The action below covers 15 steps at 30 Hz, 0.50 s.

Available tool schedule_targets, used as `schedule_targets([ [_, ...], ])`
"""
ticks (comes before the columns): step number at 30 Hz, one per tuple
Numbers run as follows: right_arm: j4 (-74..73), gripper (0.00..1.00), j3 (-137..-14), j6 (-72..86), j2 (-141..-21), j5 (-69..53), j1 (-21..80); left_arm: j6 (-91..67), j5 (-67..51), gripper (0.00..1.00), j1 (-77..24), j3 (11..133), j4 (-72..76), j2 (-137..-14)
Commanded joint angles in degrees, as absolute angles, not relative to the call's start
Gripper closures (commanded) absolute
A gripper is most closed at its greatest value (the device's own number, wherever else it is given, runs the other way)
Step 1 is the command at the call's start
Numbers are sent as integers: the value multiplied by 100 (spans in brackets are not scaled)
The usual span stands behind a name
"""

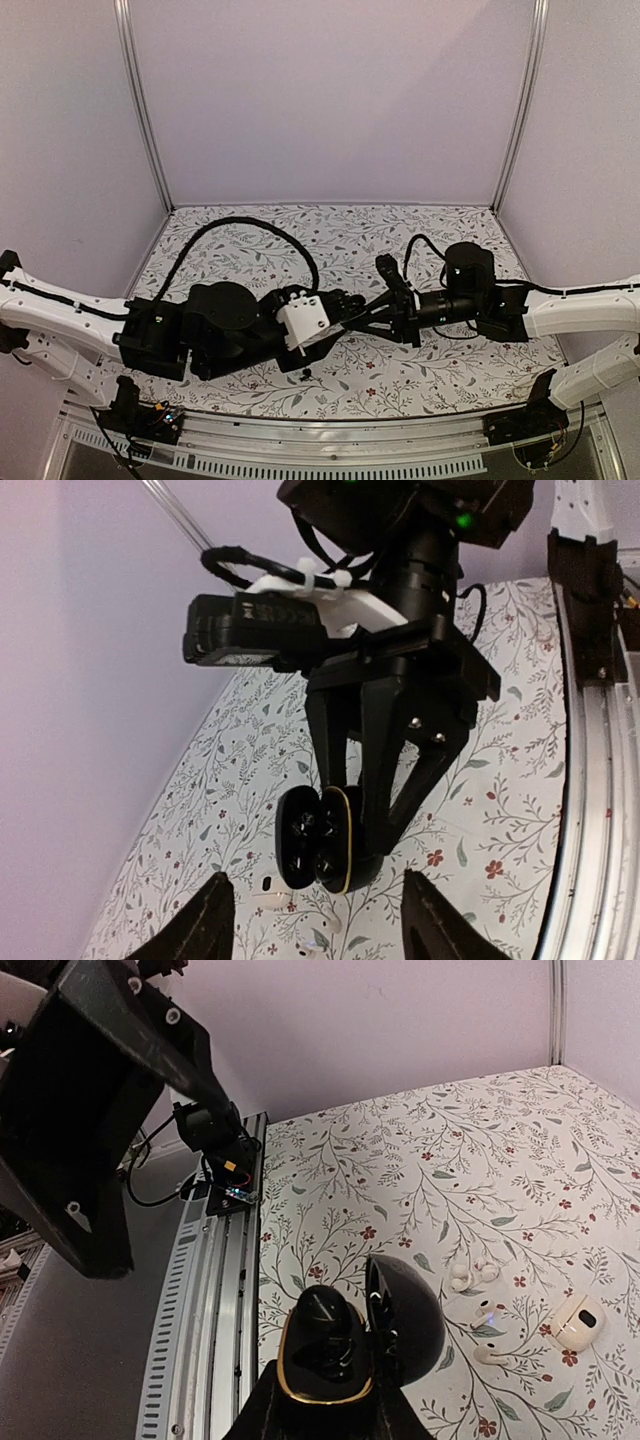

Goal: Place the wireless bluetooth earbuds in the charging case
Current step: Insert the left earbud into the left side groove of the charging case.

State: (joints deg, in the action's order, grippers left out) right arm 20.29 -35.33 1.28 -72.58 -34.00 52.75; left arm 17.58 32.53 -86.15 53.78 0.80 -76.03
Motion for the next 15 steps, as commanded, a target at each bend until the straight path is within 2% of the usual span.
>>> schedule_targets([
  [1,2259,100,-3563,62,-7106,-3318,5189,1131,2682,41,-8260,5013,595,-6673],
  [7,2207,100,-3554,91,-6706,-3193,5020,-324,1571,36,-6937,4570,621,-5718],
  [15,2226,100,-3112,433,-5845,-3050,4433,-1556,737,34,-5809,4651,-446,-5855],
])
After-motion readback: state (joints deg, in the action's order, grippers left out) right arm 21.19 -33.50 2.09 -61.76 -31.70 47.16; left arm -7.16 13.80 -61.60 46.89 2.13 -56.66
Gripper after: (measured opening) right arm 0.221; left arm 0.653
